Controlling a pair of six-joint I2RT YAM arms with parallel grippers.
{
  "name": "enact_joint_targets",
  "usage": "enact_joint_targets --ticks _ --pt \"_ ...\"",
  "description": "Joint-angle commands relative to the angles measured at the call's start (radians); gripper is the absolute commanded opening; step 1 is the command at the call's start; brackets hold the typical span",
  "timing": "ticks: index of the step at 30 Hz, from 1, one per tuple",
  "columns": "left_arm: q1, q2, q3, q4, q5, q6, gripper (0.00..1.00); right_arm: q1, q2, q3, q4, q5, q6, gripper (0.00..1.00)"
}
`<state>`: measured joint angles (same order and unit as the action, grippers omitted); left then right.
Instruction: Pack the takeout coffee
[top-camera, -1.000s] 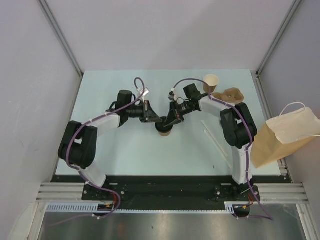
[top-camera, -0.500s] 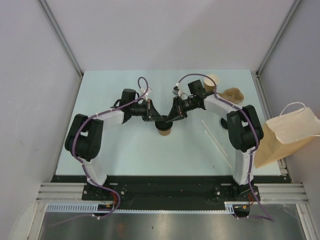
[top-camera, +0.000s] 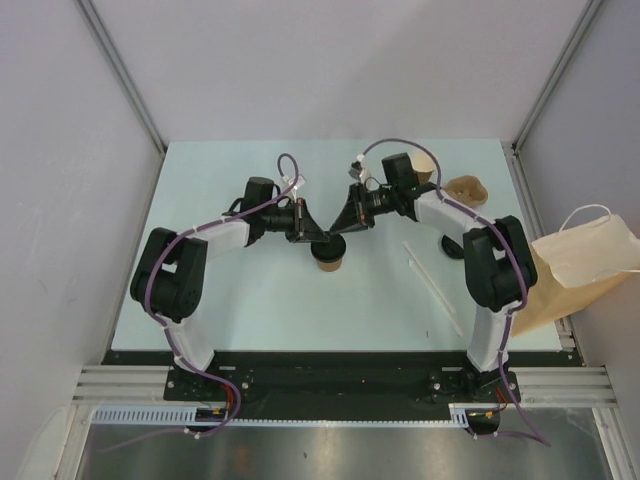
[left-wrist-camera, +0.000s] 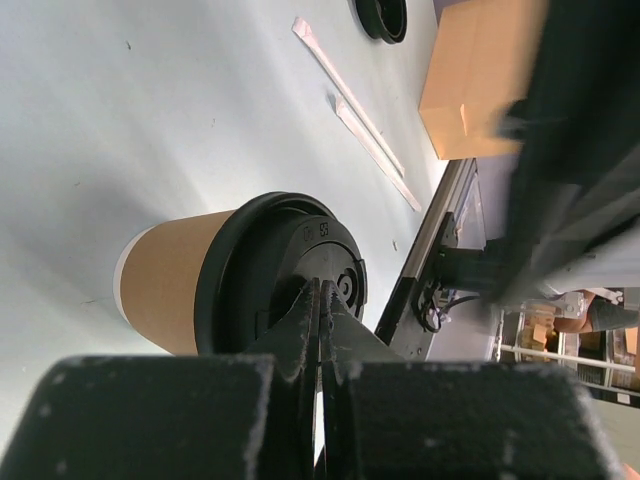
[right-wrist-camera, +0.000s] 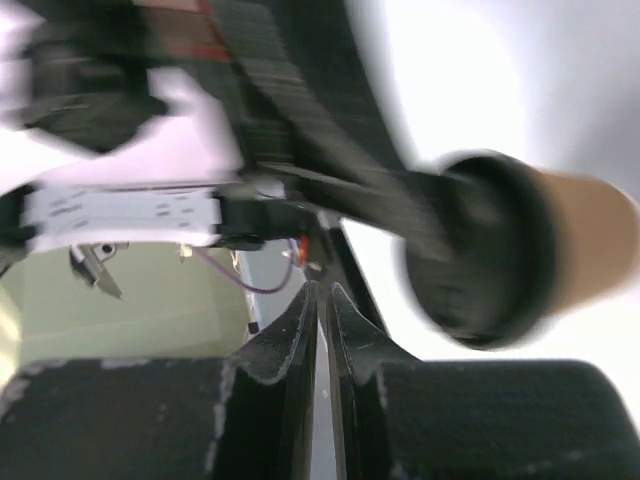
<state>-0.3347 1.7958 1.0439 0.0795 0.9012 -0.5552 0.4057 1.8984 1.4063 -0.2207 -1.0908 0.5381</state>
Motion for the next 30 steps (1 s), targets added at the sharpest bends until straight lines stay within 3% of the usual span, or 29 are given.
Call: enact_joint_targets --ticks 1,6,11,17,23,27,30 --pt "-0.004 0.028 0.001 -0.053 -0.073 0.066 0.00 0.004 0.114 -0.085 -0.106 0.104 -0.114 0.11" --pt "-0.004 0.033 -0.004 -0.063 -0.079 0.075 0.00 -0.013 0.171 -0.109 -0.183 0.209 -0.162 0.11" --pt "-0.004 0.030 -0.007 -0.072 -0.084 0.087 0.00 -0.019 0.073 -0.096 -0.128 0.085 -0.115 0.10" --pt "-0.006 0.036 -0.001 -0.072 -0.087 0.094 0.00 -0.004 -0.094 -0.093 0.077 -0.062 0.045 0.11" --pt "-0.010 0.030 0.002 -0.072 -0.087 0.090 0.00 0.005 -0.156 -0.095 0.211 -0.106 0.197 0.11" --pt "-0.010 0.033 0.005 -0.072 -0.087 0.093 0.00 0.008 -0.115 -0.095 0.132 -0.081 0.125 0.11" --pt "-0.010 0.033 0.007 -0.072 -0.087 0.097 0.00 0.016 -0.046 -0.096 -0.017 -0.032 -0.031 0.11"
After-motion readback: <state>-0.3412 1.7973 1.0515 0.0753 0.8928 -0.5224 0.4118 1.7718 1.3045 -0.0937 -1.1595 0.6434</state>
